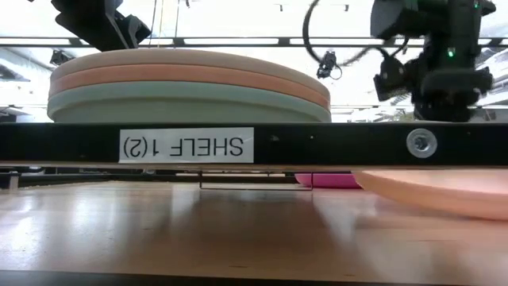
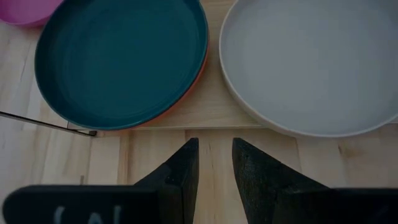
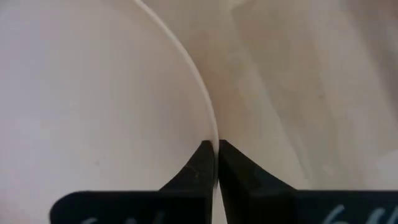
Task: Place and stack plates onto a shelf
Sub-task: Stack the light orange plate on top of the gray plate on the shelf
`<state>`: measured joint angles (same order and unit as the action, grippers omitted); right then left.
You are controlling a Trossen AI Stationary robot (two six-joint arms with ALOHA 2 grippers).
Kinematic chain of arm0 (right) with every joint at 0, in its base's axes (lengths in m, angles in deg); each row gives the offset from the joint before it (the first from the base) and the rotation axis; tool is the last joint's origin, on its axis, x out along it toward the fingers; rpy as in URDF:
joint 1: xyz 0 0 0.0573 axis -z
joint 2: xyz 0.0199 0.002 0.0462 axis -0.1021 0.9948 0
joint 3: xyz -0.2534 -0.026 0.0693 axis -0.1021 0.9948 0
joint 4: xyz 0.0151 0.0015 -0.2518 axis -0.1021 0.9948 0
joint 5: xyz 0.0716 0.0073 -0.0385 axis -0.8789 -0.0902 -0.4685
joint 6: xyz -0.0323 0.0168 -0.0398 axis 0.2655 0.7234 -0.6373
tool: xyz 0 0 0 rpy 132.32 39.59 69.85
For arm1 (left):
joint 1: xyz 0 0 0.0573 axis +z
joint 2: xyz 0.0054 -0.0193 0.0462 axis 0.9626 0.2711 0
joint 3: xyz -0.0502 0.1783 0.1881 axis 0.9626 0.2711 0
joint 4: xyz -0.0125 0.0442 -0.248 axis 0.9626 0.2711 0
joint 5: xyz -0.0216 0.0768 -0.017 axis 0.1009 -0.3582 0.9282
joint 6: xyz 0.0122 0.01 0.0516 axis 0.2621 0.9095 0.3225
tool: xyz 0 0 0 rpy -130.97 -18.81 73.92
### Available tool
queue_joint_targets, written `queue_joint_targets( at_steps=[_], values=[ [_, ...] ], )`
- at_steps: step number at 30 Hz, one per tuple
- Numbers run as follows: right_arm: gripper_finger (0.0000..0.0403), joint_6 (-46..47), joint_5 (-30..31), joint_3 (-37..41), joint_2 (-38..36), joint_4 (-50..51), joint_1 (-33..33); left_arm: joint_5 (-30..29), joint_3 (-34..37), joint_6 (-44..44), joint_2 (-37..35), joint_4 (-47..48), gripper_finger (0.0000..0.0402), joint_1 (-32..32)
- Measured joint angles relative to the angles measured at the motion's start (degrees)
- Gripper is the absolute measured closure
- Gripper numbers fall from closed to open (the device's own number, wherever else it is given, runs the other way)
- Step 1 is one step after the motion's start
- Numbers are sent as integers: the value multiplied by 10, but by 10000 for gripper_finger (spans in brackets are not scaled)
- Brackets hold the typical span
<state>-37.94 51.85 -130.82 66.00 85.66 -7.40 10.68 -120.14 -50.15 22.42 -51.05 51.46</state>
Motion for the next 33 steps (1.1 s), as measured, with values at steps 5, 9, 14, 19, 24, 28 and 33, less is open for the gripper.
queue_joint_targets(
  at_steps=[5,9,14,19,24,28,33],
  values=[
    [388,11,4,-1,-76,23,15,0,0,0,0,0,298,0],
    [388,22,5,-24,-114,75,17,0,0,2,0,-9,298,0],
    [388,30,0,-57,-140,76,17,0,0,2,0,-28,298,0],
    [388,14,-19,-71,-138,24,13,0,0,-4,0,-30,298,0],
    [388,-8,-21,-82,-116,-52,3,0,0,-5,0,-30,298,-4],
    [388,-21,-18,-103,-82,-89,1,0,0,-5,0,-43,298,-7],
    [388,-54,-4,-159,-16,-100,1,1,0,-30,0,-98,298,-7]
  ],
)
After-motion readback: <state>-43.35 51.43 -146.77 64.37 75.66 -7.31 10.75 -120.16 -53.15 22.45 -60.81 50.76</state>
